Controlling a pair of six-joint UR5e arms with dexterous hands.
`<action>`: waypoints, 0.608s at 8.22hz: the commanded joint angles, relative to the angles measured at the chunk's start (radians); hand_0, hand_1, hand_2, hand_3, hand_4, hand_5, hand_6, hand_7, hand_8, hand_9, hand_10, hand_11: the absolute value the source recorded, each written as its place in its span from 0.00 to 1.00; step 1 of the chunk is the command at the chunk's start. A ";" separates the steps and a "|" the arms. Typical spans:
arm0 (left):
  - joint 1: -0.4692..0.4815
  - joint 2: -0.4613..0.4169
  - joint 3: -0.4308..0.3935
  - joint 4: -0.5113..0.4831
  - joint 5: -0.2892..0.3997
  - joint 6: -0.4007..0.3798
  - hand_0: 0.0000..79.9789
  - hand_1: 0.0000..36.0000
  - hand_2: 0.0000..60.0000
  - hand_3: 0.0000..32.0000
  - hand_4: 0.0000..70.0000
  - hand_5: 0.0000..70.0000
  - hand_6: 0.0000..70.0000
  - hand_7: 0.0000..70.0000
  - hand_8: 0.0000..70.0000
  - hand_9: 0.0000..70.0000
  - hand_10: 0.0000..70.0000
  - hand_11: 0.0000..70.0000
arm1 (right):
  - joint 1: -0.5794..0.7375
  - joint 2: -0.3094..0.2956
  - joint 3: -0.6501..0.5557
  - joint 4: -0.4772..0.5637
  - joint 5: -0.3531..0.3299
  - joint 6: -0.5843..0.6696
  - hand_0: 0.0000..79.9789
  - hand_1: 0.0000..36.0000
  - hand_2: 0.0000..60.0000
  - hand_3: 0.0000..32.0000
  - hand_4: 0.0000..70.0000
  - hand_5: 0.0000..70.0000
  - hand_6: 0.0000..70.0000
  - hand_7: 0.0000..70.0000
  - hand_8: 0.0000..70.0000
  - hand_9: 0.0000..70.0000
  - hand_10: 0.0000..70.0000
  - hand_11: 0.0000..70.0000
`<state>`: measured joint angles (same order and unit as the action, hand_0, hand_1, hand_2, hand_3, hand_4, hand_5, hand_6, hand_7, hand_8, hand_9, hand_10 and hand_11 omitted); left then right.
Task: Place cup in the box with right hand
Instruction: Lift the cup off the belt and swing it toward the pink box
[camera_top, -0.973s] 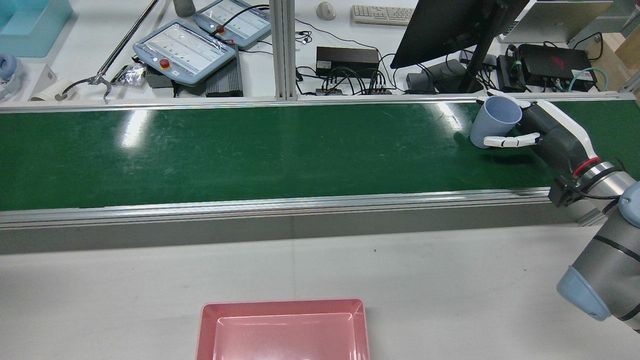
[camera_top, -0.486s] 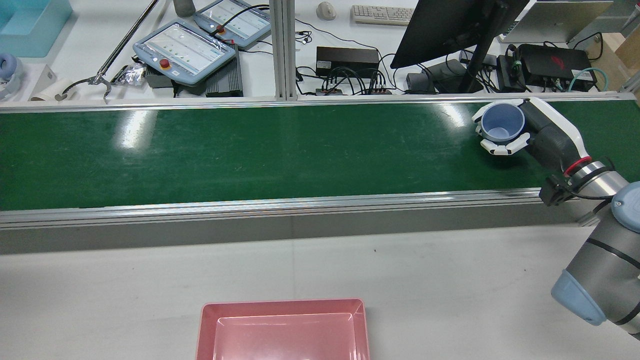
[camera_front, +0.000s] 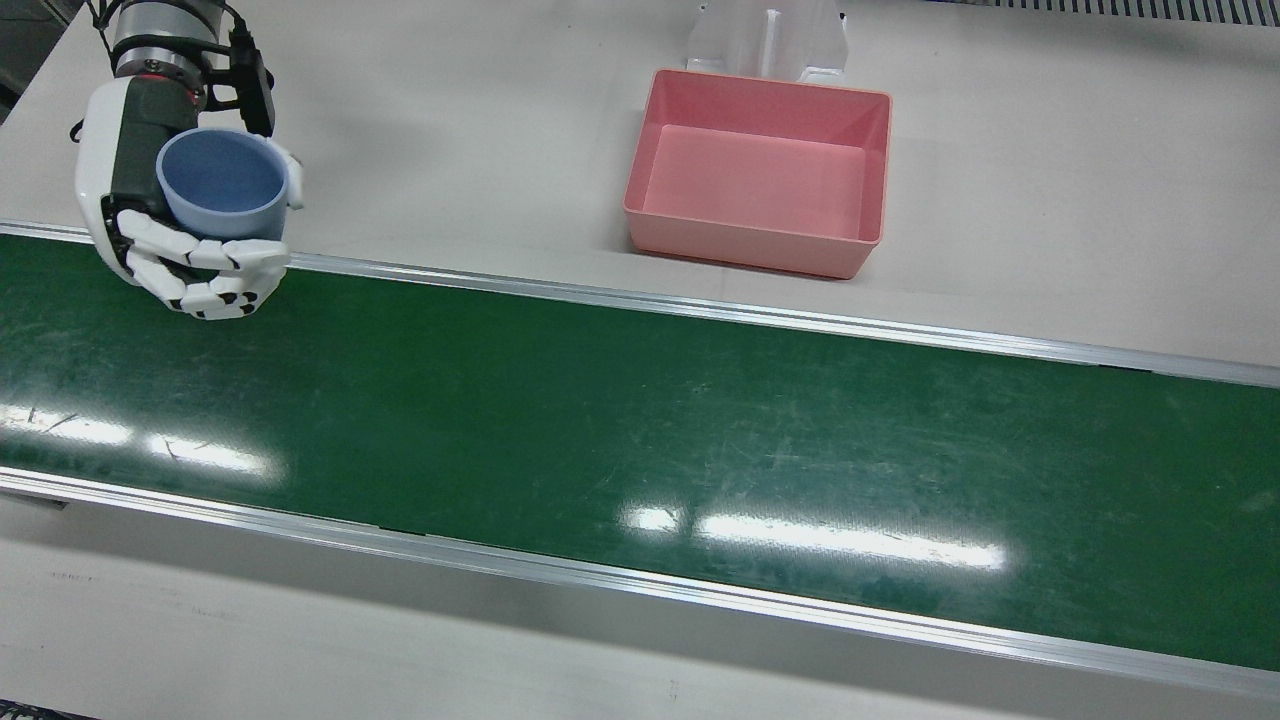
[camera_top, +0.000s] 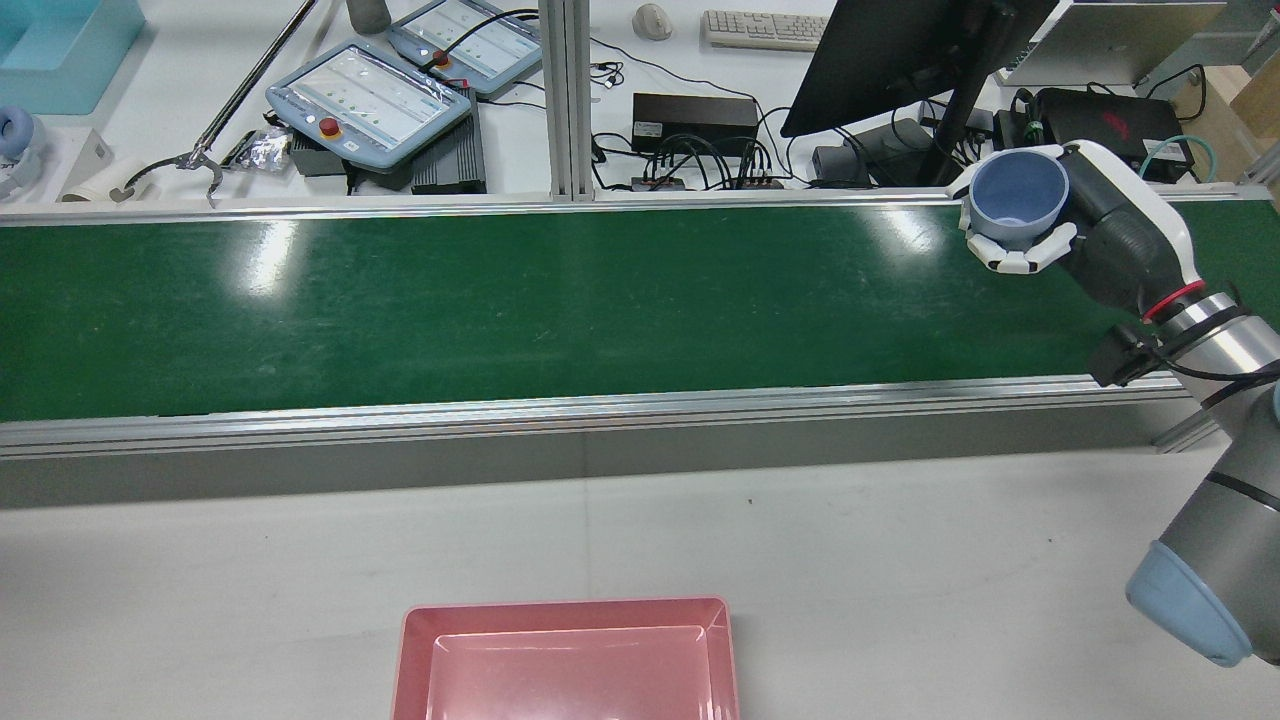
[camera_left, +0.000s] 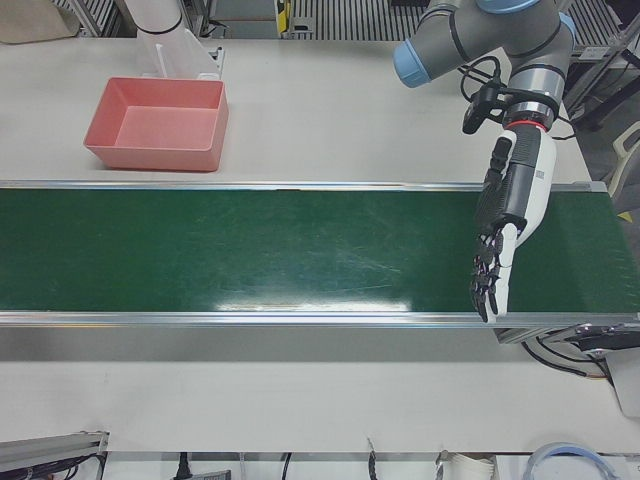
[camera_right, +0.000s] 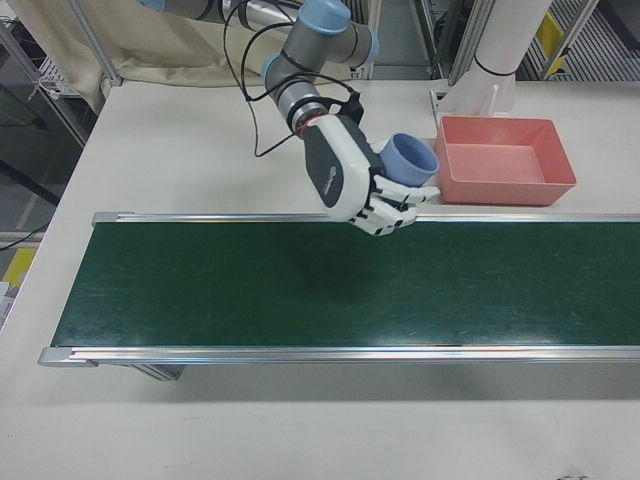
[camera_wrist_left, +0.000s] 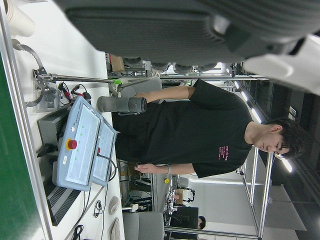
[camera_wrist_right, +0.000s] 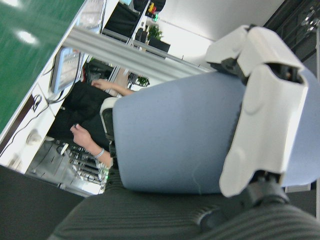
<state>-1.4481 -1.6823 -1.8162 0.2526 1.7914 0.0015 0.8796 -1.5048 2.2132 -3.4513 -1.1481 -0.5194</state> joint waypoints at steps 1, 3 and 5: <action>0.000 0.001 0.000 -0.001 0.000 0.000 0.00 0.00 0.00 0.00 0.00 0.00 0.00 0.00 0.00 0.00 0.00 0.00 | -0.251 0.029 0.219 -0.112 0.007 -0.155 0.77 1.00 1.00 0.00 1.00 0.29 0.59 1.00 0.93 1.00 0.88 1.00; 0.000 0.001 0.000 0.001 -0.001 0.000 0.00 0.00 0.00 0.00 0.00 0.00 0.00 0.00 0.00 0.00 0.00 0.00 | -0.467 0.060 0.226 -0.112 0.088 -0.238 0.78 1.00 1.00 0.00 0.96 0.28 0.57 1.00 0.91 1.00 0.85 1.00; 0.000 0.001 -0.002 0.001 0.000 0.000 0.00 0.00 0.00 0.00 0.00 0.00 0.00 0.00 0.00 0.00 0.00 0.00 | -0.655 0.113 0.214 -0.109 0.158 -0.356 0.75 0.80 0.85 0.00 0.81 0.24 0.50 1.00 0.82 1.00 0.75 1.00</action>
<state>-1.4481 -1.6813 -1.8162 0.2525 1.7908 0.0015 0.4406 -1.4461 2.4317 -3.5606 -1.0699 -0.7532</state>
